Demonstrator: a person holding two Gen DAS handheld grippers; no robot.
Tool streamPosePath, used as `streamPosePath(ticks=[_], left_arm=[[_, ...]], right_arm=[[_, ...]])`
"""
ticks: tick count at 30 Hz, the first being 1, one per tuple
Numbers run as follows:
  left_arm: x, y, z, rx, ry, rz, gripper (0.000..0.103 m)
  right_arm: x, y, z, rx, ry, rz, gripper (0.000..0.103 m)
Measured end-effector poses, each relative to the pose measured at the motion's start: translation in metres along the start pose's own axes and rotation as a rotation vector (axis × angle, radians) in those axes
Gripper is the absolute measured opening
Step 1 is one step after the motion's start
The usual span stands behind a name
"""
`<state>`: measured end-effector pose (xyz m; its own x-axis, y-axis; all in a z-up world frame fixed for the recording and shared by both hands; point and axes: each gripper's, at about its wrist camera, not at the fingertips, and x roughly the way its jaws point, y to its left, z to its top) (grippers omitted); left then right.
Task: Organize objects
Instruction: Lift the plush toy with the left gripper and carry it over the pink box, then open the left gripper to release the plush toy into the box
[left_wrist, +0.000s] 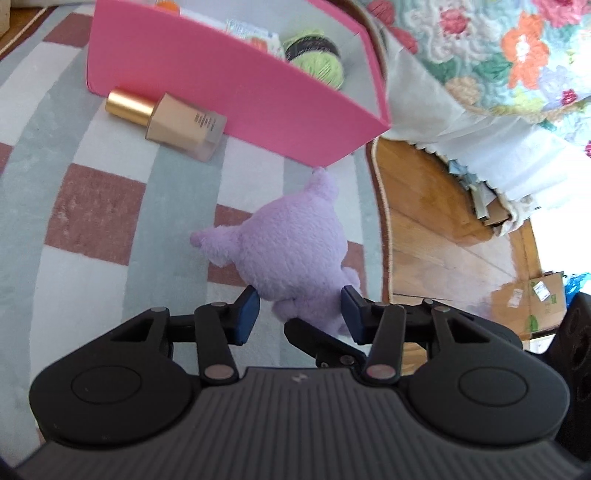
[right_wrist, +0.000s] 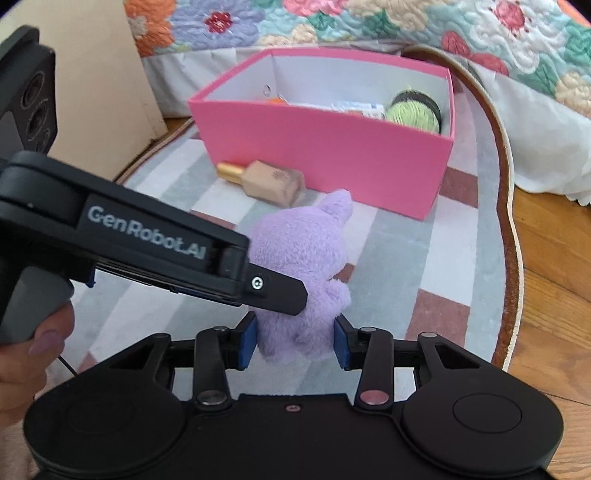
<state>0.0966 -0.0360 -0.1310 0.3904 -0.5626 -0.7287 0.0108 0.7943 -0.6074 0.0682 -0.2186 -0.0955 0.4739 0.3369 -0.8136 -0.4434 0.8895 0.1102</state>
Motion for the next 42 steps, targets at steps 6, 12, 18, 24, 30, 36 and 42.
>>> streamPosePath(ticks=[6,12,18,24,30,36,42], left_arm=[[-0.031,-0.013,-0.002,0.026,-0.085,0.002,0.047],[-0.063,-0.031,0.007,0.066,-0.157,0.014,0.047],[-0.093,-0.042,0.036,0.117,-0.171,0.01,0.047],[-0.108,-0.05,0.075,0.157,-0.211,0.057,0.047],[-0.1,-0.044,0.125,0.175,-0.237,0.099,0.047],[-0.067,-0.021,0.176,0.124,-0.252,0.12,0.048],[-0.016,0.005,0.216,0.056,-0.201,0.117,0.047]], right_arm=[[-0.018,0.007,0.017,-0.054,-0.057,0.025,0.047],[-0.042,0.012,0.036,-0.091,-0.126,0.039,0.047],[-0.059,0.017,0.067,-0.109,-0.183,0.052,0.047],[-0.055,0.021,0.11,-0.122,-0.232,0.076,0.047],[-0.028,0.019,0.157,-0.156,-0.294,0.13,0.047],[0.019,-0.011,0.198,-0.046,-0.263,0.172,0.046],[0.076,-0.044,0.215,0.111,-0.19,0.202,0.046]])
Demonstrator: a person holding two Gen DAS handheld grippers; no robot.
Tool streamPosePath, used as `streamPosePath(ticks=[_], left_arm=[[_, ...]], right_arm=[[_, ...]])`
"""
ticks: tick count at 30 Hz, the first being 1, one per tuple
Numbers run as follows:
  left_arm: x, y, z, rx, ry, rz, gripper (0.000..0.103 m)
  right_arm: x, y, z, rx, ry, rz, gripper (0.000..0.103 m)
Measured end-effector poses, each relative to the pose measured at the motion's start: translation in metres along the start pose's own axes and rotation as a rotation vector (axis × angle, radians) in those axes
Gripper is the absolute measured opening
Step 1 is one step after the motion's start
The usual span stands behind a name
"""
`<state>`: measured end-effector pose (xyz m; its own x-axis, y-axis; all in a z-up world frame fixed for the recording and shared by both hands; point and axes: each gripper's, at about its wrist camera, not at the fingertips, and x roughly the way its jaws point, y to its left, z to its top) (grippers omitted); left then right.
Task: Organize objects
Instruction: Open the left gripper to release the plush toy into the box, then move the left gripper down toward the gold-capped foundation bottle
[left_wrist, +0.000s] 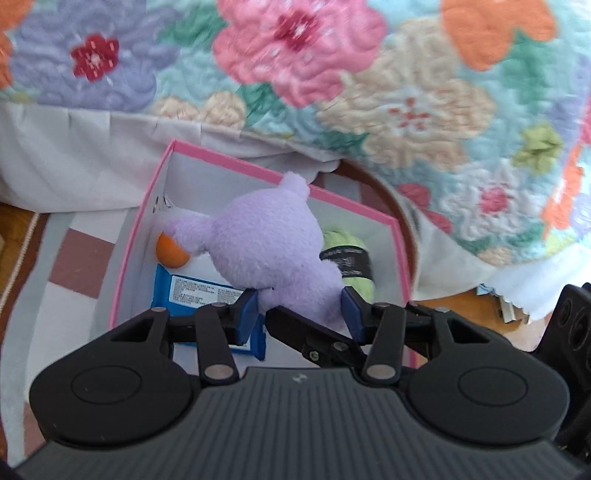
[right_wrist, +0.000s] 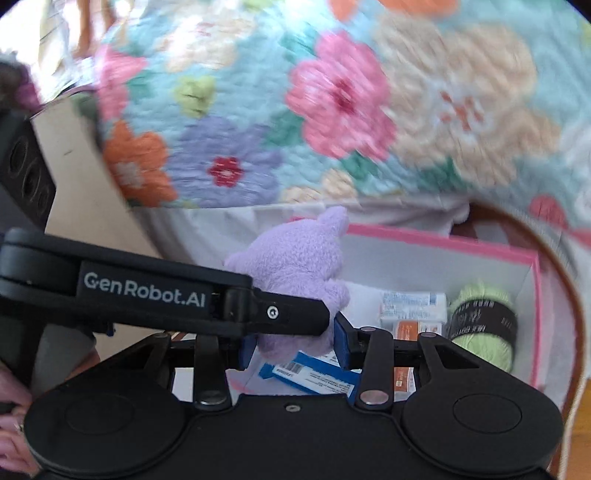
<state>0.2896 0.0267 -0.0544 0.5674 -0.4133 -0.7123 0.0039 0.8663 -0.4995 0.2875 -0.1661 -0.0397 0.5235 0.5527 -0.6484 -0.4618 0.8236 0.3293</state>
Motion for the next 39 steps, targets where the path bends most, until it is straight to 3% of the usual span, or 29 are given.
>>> streamPosePath(ticks=[10,14,16,18,20,29,35,39], left_arm=[[0.064,0.023,0.003,-0.045,0.077,0.028,0.047],[0.077,0.03,0.0,-0.068,0.101,0.046,0.049],[0.077,0.031,-0.003,-0.059,0.114,0.093,0.049],[0.07,0.027,-0.005,-0.019,0.108,0.158,0.052],[0.061,0.024,-0.006,0.008,0.109,0.18,0.056],[0.0,0.014,-0.01,0.048,0.108,0.185,0.056],[-0.059,0.001,-0.016,0.089,0.093,0.189,0.057],[-0.103,-0.006,-0.022,0.102,0.082,0.193,0.059]], right_arm=[[0.055,-0.036,-0.011,0.124,0.087,-0.017,0.046],[0.068,-0.038,-0.016,0.109,0.122,-0.039,0.047],[0.072,-0.037,-0.02,0.079,0.161,-0.045,0.051],[0.07,-0.035,-0.026,0.039,0.19,-0.094,0.059],[0.059,-0.032,-0.03,-0.007,0.18,-0.1,0.059],[-0.012,-0.011,-0.029,-0.061,0.08,-0.074,0.06],[-0.062,0.02,-0.019,-0.117,0.055,-0.076,0.06],[-0.091,0.04,-0.018,-0.119,0.058,-0.075,0.065]])
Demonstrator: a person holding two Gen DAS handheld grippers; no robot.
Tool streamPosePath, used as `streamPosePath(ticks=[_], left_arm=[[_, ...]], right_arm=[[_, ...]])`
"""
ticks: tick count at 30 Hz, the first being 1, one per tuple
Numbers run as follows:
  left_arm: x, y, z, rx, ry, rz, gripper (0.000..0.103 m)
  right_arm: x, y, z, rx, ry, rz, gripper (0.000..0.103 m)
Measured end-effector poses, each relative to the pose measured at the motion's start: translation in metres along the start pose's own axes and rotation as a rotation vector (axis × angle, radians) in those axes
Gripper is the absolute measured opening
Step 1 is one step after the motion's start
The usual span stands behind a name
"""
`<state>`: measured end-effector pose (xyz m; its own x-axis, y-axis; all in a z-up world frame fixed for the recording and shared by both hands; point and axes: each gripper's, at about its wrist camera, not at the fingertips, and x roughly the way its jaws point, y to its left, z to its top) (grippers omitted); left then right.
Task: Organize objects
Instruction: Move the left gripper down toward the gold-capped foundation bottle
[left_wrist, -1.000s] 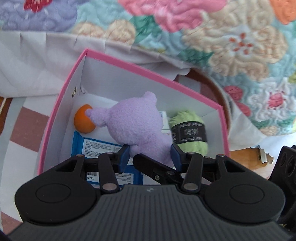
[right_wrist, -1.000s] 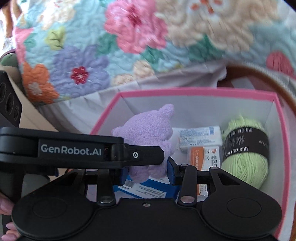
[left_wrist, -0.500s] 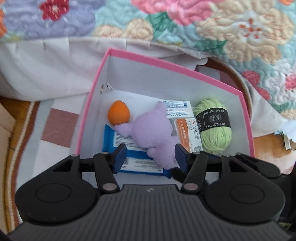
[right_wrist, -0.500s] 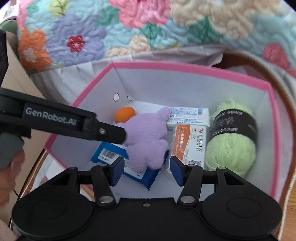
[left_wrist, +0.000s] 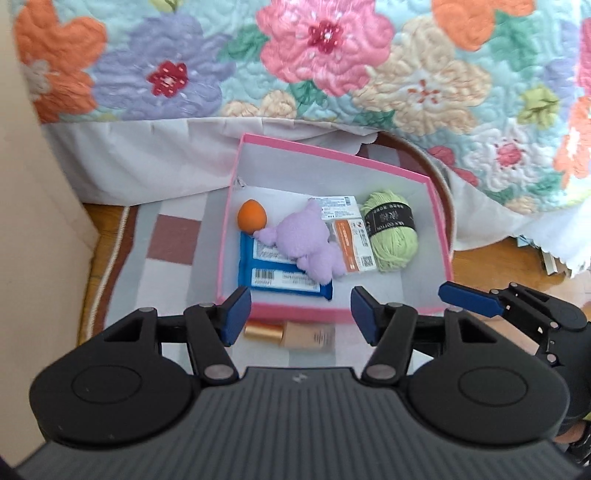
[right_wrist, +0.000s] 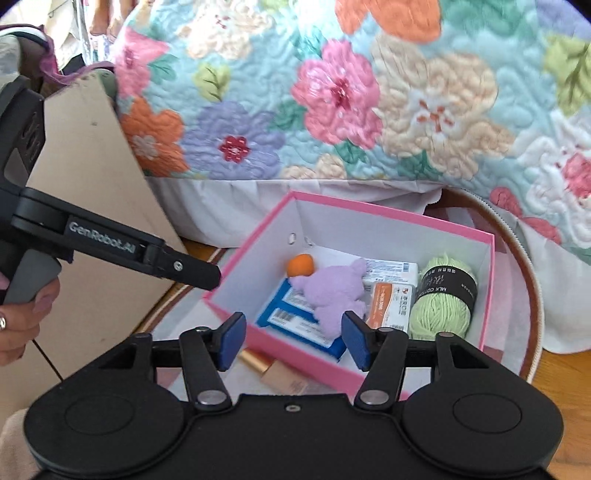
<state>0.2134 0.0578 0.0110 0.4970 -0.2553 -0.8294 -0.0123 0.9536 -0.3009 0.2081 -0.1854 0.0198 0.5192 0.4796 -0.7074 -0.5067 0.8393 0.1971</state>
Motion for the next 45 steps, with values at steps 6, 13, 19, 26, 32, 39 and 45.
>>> streamPosePath(ticks=[6,13,19,26,32,39,45], left_arm=[[-0.048,-0.002,-0.02,0.039,-0.007,0.011,0.064],[-0.082,-0.011,-0.046,0.088,-0.011,0.009,0.069],[-0.097,-0.015,-0.066,0.142,-0.011,0.01,0.077],[-0.08,-0.015,-0.087,0.201,0.025,0.018,0.087],[-0.042,-0.014,-0.091,0.253,0.026,0.034,0.088],[0.011,0.002,-0.089,0.2,0.008,-0.021,0.088],[0.048,0.016,-0.083,0.133,-0.008,-0.053,0.088]], right_arm=[[-0.047,0.021,-0.006,-0.016,-0.007,-0.001,0.069],[-0.091,0.038,-0.018,-0.036,-0.006,0.0,0.072],[-0.111,0.05,-0.036,-0.069,0.006,0.005,0.083],[-0.094,0.056,-0.074,-0.129,0.008,0.01,0.088],[-0.061,0.052,-0.094,-0.163,-0.007,0.003,0.088],[-0.014,0.036,-0.109,-0.161,-0.039,-0.017,0.088],[0.022,0.022,-0.115,-0.116,-0.027,-0.03,0.088]])
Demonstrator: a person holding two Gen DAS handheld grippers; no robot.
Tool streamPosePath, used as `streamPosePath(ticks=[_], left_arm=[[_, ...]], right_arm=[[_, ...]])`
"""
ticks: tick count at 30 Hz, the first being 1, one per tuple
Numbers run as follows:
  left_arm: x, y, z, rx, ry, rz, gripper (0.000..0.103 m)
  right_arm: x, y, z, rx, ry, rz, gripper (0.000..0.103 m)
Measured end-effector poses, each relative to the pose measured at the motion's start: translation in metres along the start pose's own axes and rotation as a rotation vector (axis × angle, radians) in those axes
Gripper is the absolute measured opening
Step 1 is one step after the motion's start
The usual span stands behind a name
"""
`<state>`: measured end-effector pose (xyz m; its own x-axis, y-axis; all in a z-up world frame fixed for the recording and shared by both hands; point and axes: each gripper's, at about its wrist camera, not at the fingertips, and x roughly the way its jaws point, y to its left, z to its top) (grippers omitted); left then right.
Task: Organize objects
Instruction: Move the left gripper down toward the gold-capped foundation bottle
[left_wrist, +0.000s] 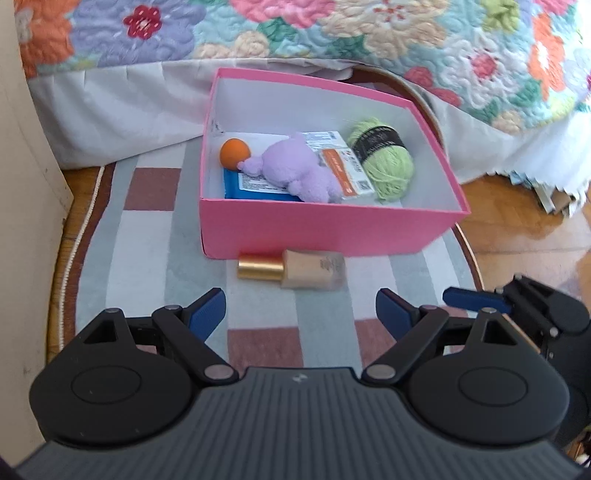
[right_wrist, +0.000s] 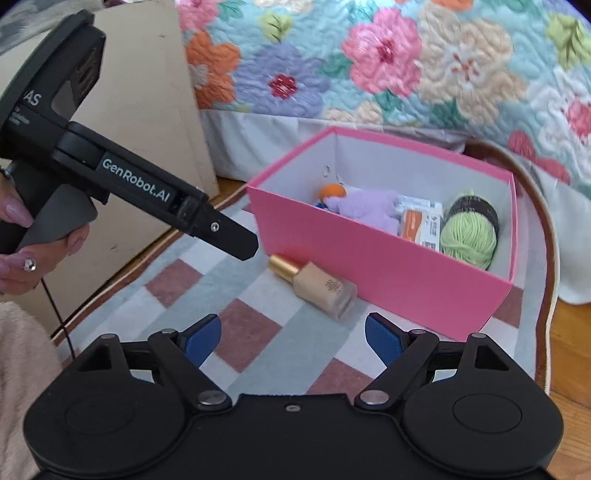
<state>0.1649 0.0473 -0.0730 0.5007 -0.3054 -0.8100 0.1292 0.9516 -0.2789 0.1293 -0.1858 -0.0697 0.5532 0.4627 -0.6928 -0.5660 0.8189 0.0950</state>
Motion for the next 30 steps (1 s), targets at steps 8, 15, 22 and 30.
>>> streamPosePath(ticks=[8,15,22,30], left_arm=[[0.034,0.032,-0.004,-0.077,-0.043,-0.032,0.087],[0.063,0.045,-0.006,-0.058,-0.044,-0.025,0.086],[0.084,0.041,-0.007,-0.023,-0.047,-0.039,0.085],[0.102,0.042,-0.012,-0.045,-0.057,-0.021,0.084]], right_arm=[[0.03,0.005,0.002,-0.04,0.012,0.012,0.088],[0.067,0.008,0.003,-0.07,0.041,-0.074,0.088],[0.103,-0.006,0.004,0.004,0.081,-0.076,0.088],[0.114,-0.016,0.005,0.012,0.077,-0.045,0.088]])
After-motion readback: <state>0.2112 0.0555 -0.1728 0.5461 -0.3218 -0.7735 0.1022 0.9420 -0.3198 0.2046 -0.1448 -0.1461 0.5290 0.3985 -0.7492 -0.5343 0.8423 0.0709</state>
